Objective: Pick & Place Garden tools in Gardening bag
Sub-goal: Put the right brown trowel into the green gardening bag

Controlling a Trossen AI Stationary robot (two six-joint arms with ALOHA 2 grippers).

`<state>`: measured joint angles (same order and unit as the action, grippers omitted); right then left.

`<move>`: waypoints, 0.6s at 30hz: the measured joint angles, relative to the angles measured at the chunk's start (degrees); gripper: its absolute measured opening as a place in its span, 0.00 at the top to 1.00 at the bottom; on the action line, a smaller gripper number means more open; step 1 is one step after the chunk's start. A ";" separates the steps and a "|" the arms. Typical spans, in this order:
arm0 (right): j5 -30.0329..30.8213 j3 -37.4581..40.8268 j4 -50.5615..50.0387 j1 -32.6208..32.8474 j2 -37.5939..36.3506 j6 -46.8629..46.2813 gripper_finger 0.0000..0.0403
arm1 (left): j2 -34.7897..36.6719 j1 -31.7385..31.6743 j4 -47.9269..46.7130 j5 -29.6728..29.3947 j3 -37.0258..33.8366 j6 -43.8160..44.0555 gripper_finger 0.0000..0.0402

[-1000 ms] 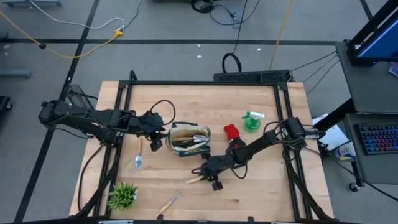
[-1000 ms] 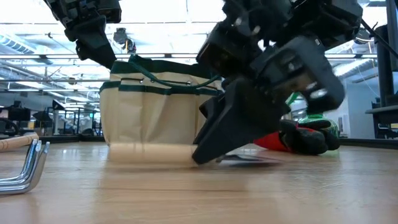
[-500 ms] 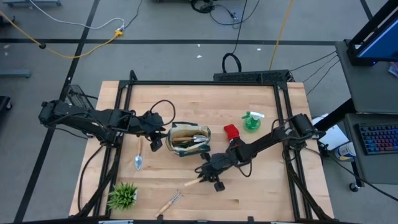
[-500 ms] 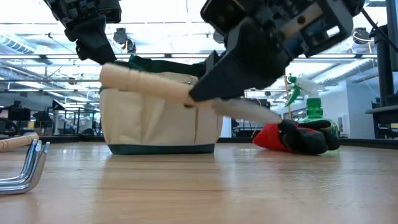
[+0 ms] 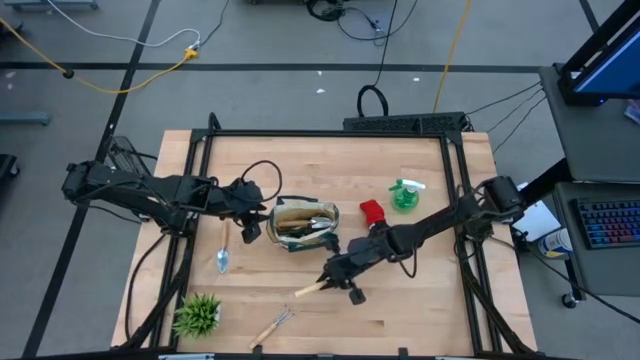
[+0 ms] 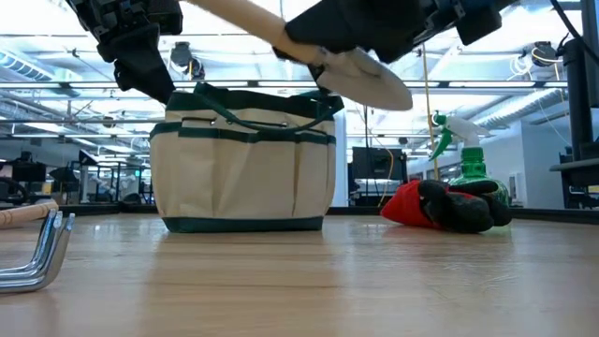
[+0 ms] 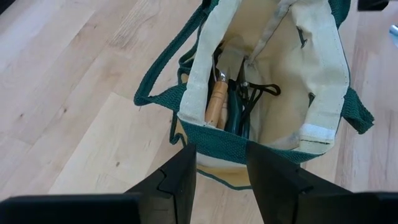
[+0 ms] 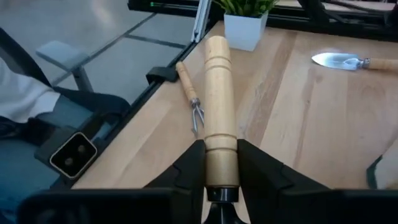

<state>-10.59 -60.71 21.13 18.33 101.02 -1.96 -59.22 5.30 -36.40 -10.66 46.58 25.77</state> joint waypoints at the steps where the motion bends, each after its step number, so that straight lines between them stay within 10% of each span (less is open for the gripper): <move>1: 0.02 0.00 0.14 0.00 -0.39 0.74 0.83 | 0.00 0.00 0.00 0.00 0.00 0.00 0.64; 18: 0.22 -0.04 0.92 -4.69 -5.16 9.84 0.82 | 0.00 0.00 -0.02 0.01 0.00 -0.03 0.64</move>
<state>-10.37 -60.75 22.04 13.64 95.85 7.87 -59.22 5.30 -36.42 -10.65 46.58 25.74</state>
